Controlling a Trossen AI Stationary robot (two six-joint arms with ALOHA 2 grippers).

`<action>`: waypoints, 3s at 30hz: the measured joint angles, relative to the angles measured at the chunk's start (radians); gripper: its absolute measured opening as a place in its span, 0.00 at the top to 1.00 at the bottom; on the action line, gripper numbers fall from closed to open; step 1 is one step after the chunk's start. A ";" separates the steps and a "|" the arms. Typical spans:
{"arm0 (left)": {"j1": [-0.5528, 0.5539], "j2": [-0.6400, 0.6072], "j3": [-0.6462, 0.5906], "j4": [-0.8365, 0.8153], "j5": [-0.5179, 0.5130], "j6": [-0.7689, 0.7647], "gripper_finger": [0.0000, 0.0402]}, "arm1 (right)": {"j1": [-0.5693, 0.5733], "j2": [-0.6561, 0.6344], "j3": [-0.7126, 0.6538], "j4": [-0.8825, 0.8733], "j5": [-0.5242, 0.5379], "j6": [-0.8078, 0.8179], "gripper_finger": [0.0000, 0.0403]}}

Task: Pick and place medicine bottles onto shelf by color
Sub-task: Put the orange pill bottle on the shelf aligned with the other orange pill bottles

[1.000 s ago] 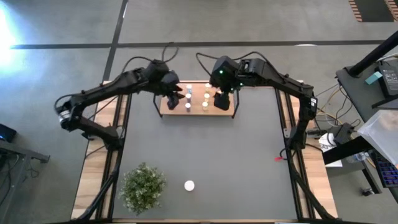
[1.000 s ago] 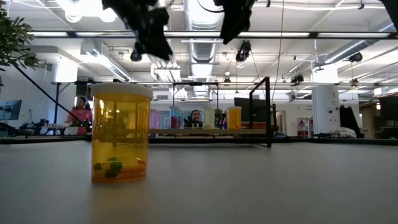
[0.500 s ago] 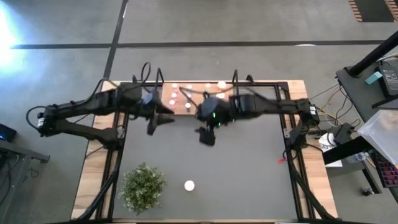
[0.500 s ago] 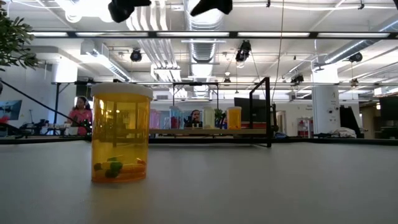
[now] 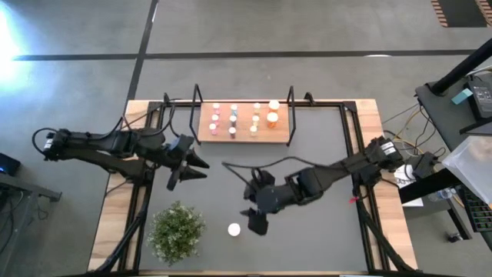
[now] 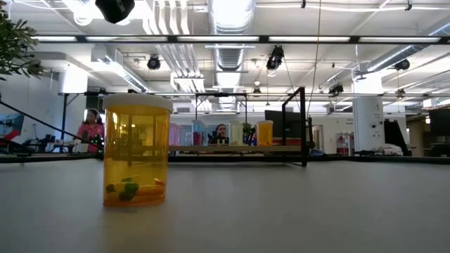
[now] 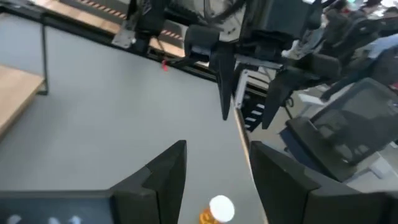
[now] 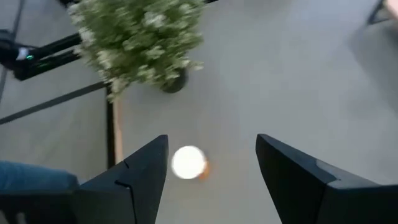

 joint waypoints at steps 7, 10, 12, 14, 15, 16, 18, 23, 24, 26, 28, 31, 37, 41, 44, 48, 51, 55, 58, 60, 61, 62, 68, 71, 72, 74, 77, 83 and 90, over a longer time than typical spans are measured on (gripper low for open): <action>-0.038 -0.010 -0.027 0.048 -0.035 -0.038 0.60 | 0.018 0.000 -0.030 0.022 0.007 0.100 0.42; -0.043 0.002 -0.028 0.048 -0.068 -0.060 0.60 | 0.018 0.000 -0.038 0.022 0.003 0.082 0.42; -0.043 0.017 -0.028 0.058 -0.082 -0.084 0.60 | 0.019 0.000 -0.044 0.022 -0.021 0.041 0.42; -0.043 0.033 -0.028 0.072 -0.084 -0.102 0.60 | 0.022 0.000 -0.044 0.026 -0.066 0.030 0.42; -0.043 0.043 -0.028 0.084 -0.084 -0.105 0.60 | 0.022 0.000 -0.044 0.030 -0.085 0.032 0.42; -0.043 0.052 -0.028 0.100 -0.085 -0.107 0.60 | 0.022 0.000 -0.044 0.036 -0.098 0.039 0.42; -0.044 0.071 -0.028 0.133 -0.086 -0.129 0.60 | 0.021 0.000 -0.044 0.037 -0.097 0.046 0.42; -0.044 0.119 -0.027 0.198 -0.086 -0.157 0.60 | 0.028 0.000 -0.044 0.031 -0.110 0.038 0.42; -0.044 0.127 -0.024 0.200 -0.086 -0.158 0.60 | 0.030 0.000 -0.044 0.030 -0.114 0.041 0.42; -0.044 0.139 -0.022 0.198 -0.086 -0.158 0.60 | 0.031 0.000 -0.044 0.027 -0.117 0.061 0.42; -0.044 0.147 -0.020 0.200 -0.086 -0.161 0.60 | 0.030 0.000 -0.047 0.024 -0.117 0.064 0.42; -0.044 0.155 -0.020 0.198 -0.088 -0.197 0.60 | 0.027 0.000 -0.049 0.021 -0.116 0.055 0.42; -0.045 0.153 -0.020 0.197 -0.107 -0.212 0.60 | 0.027 0.000 -0.054 0.021 -0.133 0.028 0.33; -0.048 0.147 -0.013 0.199 -0.114 -0.218 0.60 | 0.027 0.000 -0.077 0.023 -0.132 0.007 0.24; -0.050 0.146 -0.012 0.199 -0.115 -0.217 0.60 | 0.030 0.000 -0.114 0.090 -0.130 -0.095 0.19; -0.051 0.145 -0.012 0.196 -0.115 -0.209 0.60 | 0.041 0.020 -0.180 0.243 -0.123 -0.189 0.18; -0.052 0.144 -0.012 0.196 -0.103 -0.208 0.60 | 0.041 0.052 -0.192 0.310 -0.123 -0.205 0.19; -0.068 0.133 -0.012 0.195 -0.095 -0.195 0.60 | 0.040 0.097 -0.192 0.336 -0.090 -0.222 0.19; -0.083 0.124 -0.012 0.194 -0.094 -0.182 0.60 | 0.040 0.139 -0.192 0.365 -0.066 -0.236 0.19; -0.092 0.115 -0.012 0.194 -0.093 -0.182 0.60 | 0.040 0.166 -0.192 0.375 -0.066 -0.235 0.19; -0.097 0.110 -0.013 0.194 -0.093 -0.182 0.60 | 0.040 0.177 -0.192 0.378 -0.067 -0.234 0.19; -0.102 0.104 -0.013 0.195 -0.093 -0.182 0.60 | 0.041 0.187 -0.192 0.379 -0.068 -0.234 0.19; -0.127 0.065 -0.014 0.195 -0.090 -0.181 0.60 | 0.046 0.257 -0.192 0.441 -0.069 -0.252 0.19; -0.130 0.055 -0.014 0.195 -0.090 -0.181 0.60 | 0.047 0.289 -0.192 0.485 -0.070 -0.257 0.19; -0.130 0.052 -0.014 0.193 -0.090 -0.181 0.60 | 0.047 0.295 -0.192 0.489 -0.070 -0.257 0.19; -0.131 0.049 -0.014 0.194 -0.090 -0.182 0.60 | 0.047 0.301 -0.193 0.486 -0.069 -0.265 0.19; -0.132 0.048 -0.014 0.193 -0.090 -0.182 0.60 | 0.047 0.302 -0.193 0.492 -0.045 -0.291 0.19; -0.132 0.049 -0.014 0.192 -0.090 -0.182 0.60 | 0.047 0.309 -0.192 0.495 -0.045 -0.267 0.19; -0.133 0.049 -0.014 0.190 -0.090 -0.182 0.60 | 0.049 0.334 -0.192 0.495 -0.065 -0.227 0.19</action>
